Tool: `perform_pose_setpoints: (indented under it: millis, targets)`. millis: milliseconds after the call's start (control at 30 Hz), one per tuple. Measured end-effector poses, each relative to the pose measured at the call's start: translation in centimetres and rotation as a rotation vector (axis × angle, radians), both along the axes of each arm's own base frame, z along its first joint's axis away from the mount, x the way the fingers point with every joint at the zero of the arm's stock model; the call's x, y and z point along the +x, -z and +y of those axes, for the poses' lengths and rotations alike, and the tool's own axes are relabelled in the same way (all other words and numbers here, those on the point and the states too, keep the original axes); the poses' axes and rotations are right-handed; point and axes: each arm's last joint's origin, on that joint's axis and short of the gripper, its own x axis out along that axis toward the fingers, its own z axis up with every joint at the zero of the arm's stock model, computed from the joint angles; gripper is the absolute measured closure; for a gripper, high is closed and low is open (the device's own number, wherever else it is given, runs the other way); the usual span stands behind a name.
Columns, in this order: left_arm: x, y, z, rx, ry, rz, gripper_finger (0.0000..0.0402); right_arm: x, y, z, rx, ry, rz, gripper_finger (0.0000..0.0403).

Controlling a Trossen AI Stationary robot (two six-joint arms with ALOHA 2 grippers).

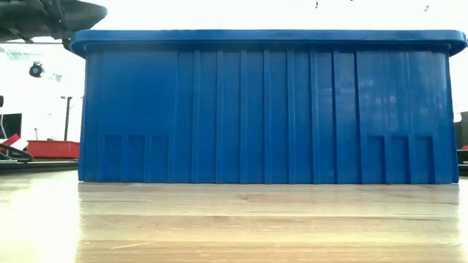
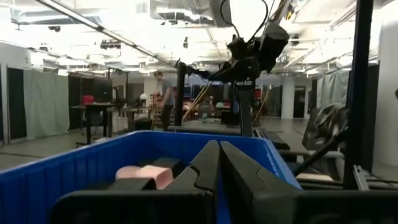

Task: Pick and place slides into bin
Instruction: Return to Home Position

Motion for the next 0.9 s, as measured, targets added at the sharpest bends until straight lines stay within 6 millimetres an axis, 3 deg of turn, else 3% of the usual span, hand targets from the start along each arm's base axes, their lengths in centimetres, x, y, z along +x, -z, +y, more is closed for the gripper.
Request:
perform_pose_setpoints:
  millis: [300,533,733,833,900]
  targets:
    - [0.7,2.4,-0.2,-0.029,0.04,-0.121,0.0402,0.7,1.0,1.0,-0.007,-0.06,-0.001,0.0179]
    - [0.7,3.0,-0.1,-0.077,0.042,-0.147,0.0401,3.2,4.5,2.8,0.057,-0.172,-0.098,0.0179]
    - [0.8,3.1,-0.1,0.009,-0.011,-0.117,0.0401,6.9,5.6,3.7,0.105,-0.591,-0.367,0.0183]
    - [0.7,2.9,0.0,-0.002,-0.04,-0.125,0.0401,7.8,5.4,2.9,0.052,-0.804,-0.555,0.0199]
    - [0.6,2.6,0.1,-0.011,-0.062,-0.138,0.0401,8.1,5.7,1.9,0.009,-0.839,-0.579,0.0216]
